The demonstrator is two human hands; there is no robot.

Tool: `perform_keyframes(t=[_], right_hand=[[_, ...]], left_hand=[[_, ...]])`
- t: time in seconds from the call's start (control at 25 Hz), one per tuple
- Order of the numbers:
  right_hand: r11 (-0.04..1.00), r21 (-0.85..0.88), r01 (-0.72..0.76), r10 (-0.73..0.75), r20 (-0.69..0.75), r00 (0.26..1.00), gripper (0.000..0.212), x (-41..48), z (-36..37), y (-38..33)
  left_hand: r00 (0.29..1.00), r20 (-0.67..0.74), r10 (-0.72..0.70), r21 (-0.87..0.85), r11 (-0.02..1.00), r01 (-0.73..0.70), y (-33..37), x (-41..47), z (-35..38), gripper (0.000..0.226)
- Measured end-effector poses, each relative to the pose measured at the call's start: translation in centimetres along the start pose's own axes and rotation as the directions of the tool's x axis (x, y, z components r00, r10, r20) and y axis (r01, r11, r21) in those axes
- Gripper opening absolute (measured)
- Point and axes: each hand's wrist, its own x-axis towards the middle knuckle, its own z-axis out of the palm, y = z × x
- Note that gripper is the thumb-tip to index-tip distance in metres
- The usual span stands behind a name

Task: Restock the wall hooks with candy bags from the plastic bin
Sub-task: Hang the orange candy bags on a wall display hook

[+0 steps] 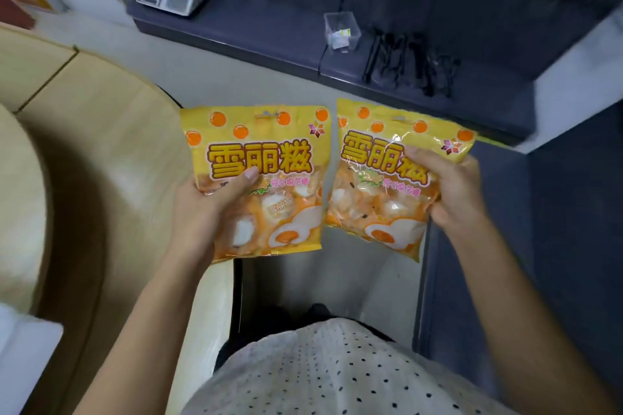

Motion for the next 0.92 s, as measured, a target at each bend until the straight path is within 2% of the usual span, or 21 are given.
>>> perform_keyframes(t=[0.24, 0.4, 0.56, 0.72, 0.92], right_hand=[[0.999, -0.029, 0.024, -0.022, 0.084, 0.996, 0.02, 11.4, 3.6, -2.5], [0.998, -0.05, 0.039, -0.032, 0.12, 0.992, 0.022, 20.0, 8.2, -3.6], [0.999, -0.036, 0.024, -0.02, 0.112, 0.994, 0.018, 28.4, 12.8, -5.6], [1.0, -0.022, 0.021, -0.019, 0.086, 0.996, 0.018, 35.3, 15.9, -7.5], [0.999, 0.036, 0.005, -0.007, 0.041, 0.999, 0.013, 44.1, 19.1, -8.7]], left_hand=[[0.998, -0.04, -0.049, -0.092, 0.995, 0.045, 0.3, 8.4, 3.9, 0.022], [0.999, -0.046, -0.006, -0.101, 0.995, 0.002, 3.0, 18.5, 5.1, 0.021], [0.999, -0.024, 0.027, -0.024, 0.999, -0.028, 8.0, 30.2, 6.0, 0.031], [0.996, 0.015, 0.085, -0.009, 0.996, -0.085, 12.8, 40.2, 7.7, 0.015], [0.995, 0.046, 0.09, -0.009, 0.996, -0.09, 15.2, 50.9, 11.1, 0.016]])
